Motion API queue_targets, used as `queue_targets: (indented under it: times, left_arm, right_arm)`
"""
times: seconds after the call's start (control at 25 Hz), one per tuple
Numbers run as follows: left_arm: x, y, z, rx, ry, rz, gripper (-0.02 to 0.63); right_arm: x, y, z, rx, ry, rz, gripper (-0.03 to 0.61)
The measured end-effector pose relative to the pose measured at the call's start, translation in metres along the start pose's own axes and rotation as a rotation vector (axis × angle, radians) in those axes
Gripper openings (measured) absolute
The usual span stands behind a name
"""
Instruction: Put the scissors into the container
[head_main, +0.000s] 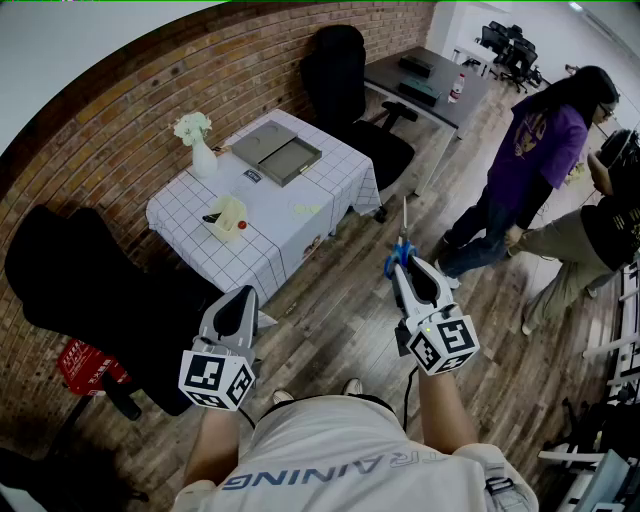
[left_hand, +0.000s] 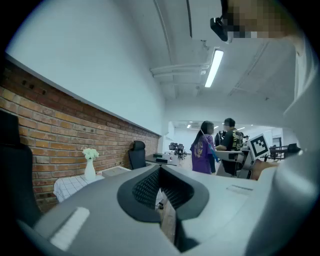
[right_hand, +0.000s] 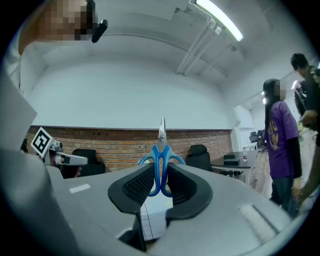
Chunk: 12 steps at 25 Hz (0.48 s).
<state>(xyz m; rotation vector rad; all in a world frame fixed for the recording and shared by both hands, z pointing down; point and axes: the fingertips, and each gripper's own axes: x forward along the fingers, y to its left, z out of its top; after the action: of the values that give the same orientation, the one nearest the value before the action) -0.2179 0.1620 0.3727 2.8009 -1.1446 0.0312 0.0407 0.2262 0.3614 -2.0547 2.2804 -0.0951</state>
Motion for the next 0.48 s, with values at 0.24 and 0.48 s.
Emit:
queue_targets:
  times: [0.24, 0.48]
  left_arm:
    - [0.01, -0.016, -0.006, -0.003, 0.023, -0.012, 0.0]
    - [0.012, -0.024, -0.01, 0.001, 0.036, -0.007, 0.0]
  right_arm:
    - [-0.009, -0.018, -0.006, 0.013, -0.008, -0.012, 0.101]
    - [-0.013, -0.029, -0.009, 0.019, -0.008, -0.019, 0.101]
